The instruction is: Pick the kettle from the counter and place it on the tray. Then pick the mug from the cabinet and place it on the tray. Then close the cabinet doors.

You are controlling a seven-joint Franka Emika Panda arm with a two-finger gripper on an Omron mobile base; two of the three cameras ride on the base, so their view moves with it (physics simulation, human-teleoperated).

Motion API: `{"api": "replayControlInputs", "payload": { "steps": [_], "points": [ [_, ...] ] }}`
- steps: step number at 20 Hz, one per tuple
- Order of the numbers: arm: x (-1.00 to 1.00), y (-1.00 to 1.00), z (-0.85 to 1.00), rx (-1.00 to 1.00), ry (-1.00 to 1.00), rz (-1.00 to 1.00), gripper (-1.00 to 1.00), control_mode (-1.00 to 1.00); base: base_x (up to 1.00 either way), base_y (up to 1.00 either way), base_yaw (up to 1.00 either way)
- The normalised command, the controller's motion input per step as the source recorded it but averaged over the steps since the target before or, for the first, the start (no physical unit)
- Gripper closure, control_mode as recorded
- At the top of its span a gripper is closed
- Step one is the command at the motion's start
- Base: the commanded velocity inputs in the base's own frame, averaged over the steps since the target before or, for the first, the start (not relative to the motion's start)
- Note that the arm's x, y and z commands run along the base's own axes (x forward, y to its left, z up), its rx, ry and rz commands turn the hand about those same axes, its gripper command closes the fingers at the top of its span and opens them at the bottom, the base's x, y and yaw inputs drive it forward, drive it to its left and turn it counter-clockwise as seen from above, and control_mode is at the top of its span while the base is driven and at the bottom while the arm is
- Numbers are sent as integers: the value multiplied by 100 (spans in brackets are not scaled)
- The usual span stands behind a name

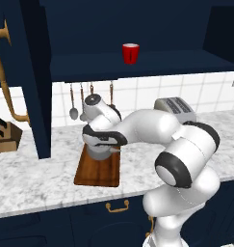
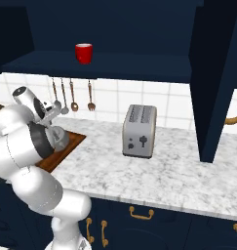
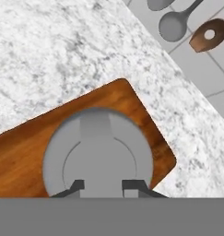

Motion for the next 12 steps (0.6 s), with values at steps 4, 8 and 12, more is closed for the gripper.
{"api": "replayControlInputs", "payload": {
  "steps": [4, 8, 12],
  "points": [
    [0, 0, -12, 0, -8, 0, -100, -100, 0, 0, 0],
    [0, -1, -1, 0, -8, -2, -100, -100, 0, 0, 0],
    [-1, 0, 21, 0, -9, -4, -100, -100, 0, 0, 0]
  ]
}}
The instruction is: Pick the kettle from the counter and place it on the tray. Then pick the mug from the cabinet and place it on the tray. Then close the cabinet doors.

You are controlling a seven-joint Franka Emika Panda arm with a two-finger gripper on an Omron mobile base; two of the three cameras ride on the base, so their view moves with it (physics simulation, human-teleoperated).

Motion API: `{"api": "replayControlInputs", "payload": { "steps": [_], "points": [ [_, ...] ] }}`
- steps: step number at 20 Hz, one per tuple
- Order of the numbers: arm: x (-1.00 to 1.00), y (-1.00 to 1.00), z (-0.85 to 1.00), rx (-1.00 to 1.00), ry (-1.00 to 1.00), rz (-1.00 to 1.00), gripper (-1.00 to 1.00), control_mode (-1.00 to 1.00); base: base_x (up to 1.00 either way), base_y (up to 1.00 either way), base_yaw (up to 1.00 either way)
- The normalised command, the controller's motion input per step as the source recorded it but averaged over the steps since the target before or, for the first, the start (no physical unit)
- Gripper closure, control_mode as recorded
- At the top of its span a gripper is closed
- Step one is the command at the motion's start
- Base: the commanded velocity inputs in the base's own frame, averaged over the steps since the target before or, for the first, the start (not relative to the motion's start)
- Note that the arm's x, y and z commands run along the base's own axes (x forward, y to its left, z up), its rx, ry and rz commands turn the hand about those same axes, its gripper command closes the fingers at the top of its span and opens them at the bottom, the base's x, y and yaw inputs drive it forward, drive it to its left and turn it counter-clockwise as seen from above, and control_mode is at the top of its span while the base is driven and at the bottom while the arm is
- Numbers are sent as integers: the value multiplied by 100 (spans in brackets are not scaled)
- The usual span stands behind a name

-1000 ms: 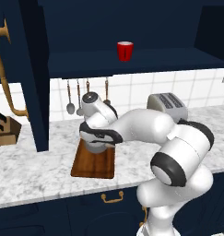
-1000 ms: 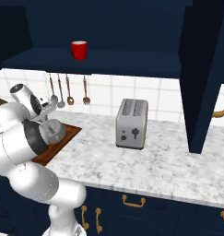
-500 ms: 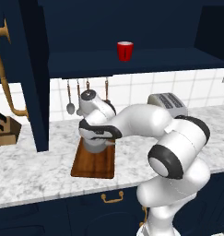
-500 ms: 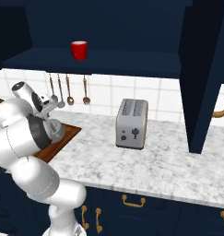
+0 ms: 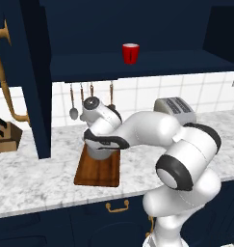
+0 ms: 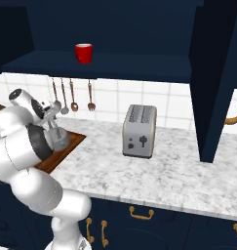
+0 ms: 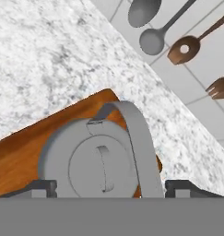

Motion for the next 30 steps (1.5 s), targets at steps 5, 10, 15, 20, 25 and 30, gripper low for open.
{"api": "replayControlInputs", "payload": {
  "steps": [5, 10, 15, 20, 25, 30],
  "points": [
    [-8, 7, 66, 0, -4, -11, -100, -100, 0, 0, 0],
    [-20, 1, 62, 0, -11, -15, -100, -100, 0, 0, 0],
    [-63, -3, 75, 1, -7, -16, -100, -100, 0, 0, 0],
    [-62, -37, 90, 6, 3, -21, -100, -100, 0, 0, 0],
    [-32, -65, 56, 10, 0, -19, -100, -100, 0, 0, 0],
    [-1, -56, 34, 4, -8, -21, -100, -100, 0, 0, 0]
  ]
}}
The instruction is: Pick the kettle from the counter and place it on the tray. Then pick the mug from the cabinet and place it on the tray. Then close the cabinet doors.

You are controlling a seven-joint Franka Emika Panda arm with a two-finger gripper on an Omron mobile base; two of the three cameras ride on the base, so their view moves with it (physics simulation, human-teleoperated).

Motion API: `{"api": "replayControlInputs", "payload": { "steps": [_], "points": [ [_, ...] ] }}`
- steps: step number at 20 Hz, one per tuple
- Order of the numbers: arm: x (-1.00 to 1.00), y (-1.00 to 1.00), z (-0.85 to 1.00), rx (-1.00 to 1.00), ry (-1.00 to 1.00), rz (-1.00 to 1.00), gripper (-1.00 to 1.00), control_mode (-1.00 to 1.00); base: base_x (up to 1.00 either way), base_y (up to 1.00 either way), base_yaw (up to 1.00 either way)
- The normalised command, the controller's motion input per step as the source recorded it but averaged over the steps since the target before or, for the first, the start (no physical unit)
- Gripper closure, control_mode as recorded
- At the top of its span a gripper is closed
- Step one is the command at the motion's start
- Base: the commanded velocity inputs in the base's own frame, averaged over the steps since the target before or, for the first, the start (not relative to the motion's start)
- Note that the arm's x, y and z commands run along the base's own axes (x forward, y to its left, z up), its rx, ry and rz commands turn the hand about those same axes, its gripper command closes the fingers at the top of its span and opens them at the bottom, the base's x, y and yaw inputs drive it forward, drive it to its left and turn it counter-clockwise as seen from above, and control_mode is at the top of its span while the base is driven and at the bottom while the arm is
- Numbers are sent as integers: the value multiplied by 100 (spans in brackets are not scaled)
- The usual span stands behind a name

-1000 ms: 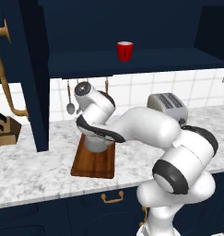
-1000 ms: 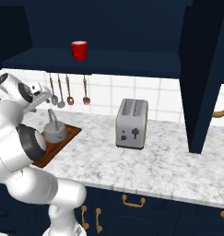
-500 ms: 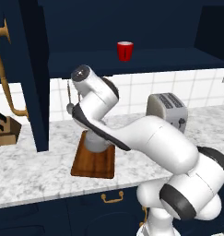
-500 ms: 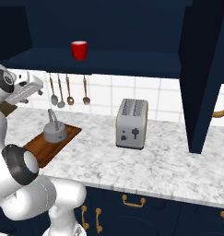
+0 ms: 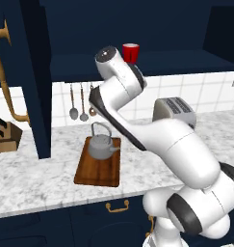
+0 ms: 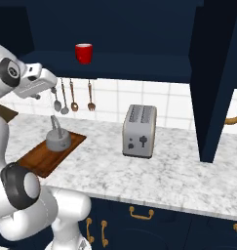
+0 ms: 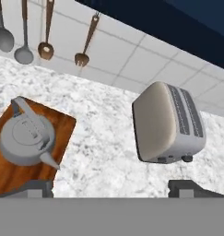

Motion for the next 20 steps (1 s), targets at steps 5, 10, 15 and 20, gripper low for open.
{"api": "replayControlInputs", "payload": {
  "steps": [5, 10, 15, 20],
  "points": [
    [47, -49, 54, 14, -12, -33, -100, -100, 0, 0, 0],
    [51, -36, 79, 28, -5, -39, -100, -100, 0, 0, 0],
    [22, -8, 50, 19, -18, -31, -100, -100, 0, 0, 0],
    [41, -3, 0, 3, -36, -18, -100, -100, 0, 0, 0]
  ]
}}
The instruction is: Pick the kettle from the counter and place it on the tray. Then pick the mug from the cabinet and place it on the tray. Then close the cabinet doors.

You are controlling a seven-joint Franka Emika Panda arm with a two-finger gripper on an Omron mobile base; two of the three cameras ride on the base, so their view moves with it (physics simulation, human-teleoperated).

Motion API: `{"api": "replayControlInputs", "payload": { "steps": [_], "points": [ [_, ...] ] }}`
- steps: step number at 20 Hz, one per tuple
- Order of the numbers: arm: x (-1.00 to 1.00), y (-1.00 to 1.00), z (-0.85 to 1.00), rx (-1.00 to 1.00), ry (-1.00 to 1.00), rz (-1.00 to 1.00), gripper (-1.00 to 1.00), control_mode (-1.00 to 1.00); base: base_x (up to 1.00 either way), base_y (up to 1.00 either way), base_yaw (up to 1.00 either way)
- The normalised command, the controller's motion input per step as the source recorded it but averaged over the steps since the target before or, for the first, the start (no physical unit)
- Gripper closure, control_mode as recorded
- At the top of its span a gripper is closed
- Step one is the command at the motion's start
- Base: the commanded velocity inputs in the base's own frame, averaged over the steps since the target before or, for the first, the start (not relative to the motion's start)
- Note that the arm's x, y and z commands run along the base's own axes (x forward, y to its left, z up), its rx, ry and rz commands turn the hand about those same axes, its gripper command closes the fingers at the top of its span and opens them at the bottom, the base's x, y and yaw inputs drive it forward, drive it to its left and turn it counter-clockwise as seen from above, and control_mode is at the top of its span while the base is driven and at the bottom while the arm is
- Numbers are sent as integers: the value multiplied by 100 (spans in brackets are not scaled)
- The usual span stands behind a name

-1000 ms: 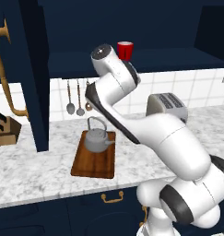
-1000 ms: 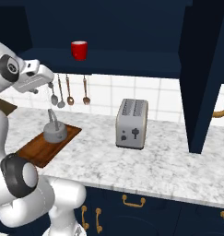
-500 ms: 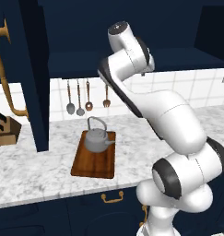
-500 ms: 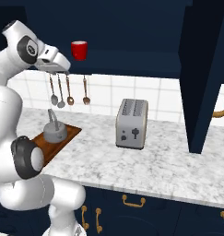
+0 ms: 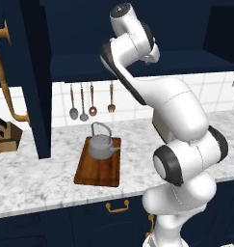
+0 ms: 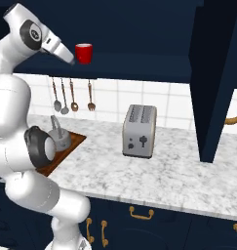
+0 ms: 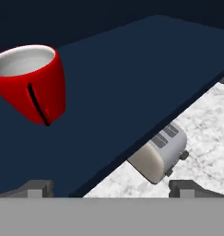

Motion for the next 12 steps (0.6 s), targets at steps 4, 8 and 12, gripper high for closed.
{"api": "replayControlInputs", "payload": {
  "steps": [4, 8, 12],
  "points": [
    [38, -16, 0, 0, -23, -10, -100, -100, 0, 0, 0],
    [18, -4, 0, -1, 7, 0, -100, -100, 0, 0, 0],
    [23, 0, 0, 0, 5, 4, -100, -100, 0, 0, 0]
  ]
}}
